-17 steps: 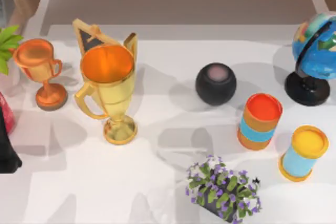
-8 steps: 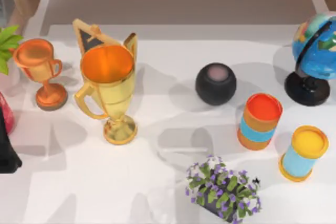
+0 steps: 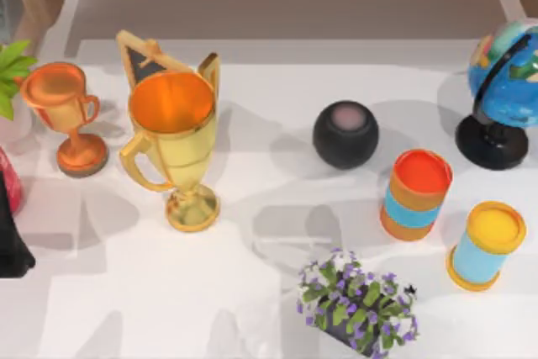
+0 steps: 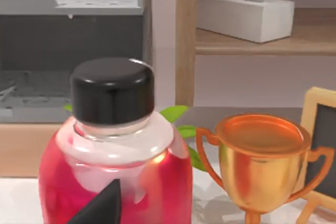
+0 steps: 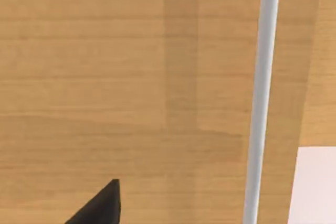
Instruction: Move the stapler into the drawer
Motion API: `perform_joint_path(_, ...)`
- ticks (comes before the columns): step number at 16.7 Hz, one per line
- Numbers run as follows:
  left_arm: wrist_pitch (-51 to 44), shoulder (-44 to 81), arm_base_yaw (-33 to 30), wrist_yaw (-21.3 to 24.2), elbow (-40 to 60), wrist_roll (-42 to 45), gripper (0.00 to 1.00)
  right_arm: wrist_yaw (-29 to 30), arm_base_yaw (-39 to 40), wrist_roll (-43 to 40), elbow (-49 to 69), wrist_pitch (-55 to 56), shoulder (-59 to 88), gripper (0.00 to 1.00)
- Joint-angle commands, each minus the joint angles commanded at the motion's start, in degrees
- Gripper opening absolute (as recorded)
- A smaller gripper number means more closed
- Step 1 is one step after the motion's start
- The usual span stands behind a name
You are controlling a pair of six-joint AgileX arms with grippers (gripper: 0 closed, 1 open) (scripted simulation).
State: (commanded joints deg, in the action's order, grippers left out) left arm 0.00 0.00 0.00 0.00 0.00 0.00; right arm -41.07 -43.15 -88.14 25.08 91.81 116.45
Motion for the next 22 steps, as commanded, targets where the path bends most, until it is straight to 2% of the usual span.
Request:
perform_joint_path(8,0.00,0.00,0.00,0.00,0.00,0.00,1.00,0.19,0.27,-0.71,0.14,0.41,0.10,1.00)
perform_joint_path(13,0.00,0.00,0.00,0.00,0.00,0.00,1.00,3.38,3.55,-0.83,4.15,-2.38,1.56,1.00)
perform_joint_path(17,0.00,0.00,0.00,0.00,0.00,0.00,1.00,3.52,3.69,-0.83,4.32,-2.49,1.62,1.00)
perform_joint_path(22,0.00,0.00,0.00,0.00,0.00,0.00,1.00,3.52,3.69,-0.83,4.32,-2.49,1.62,0.62)
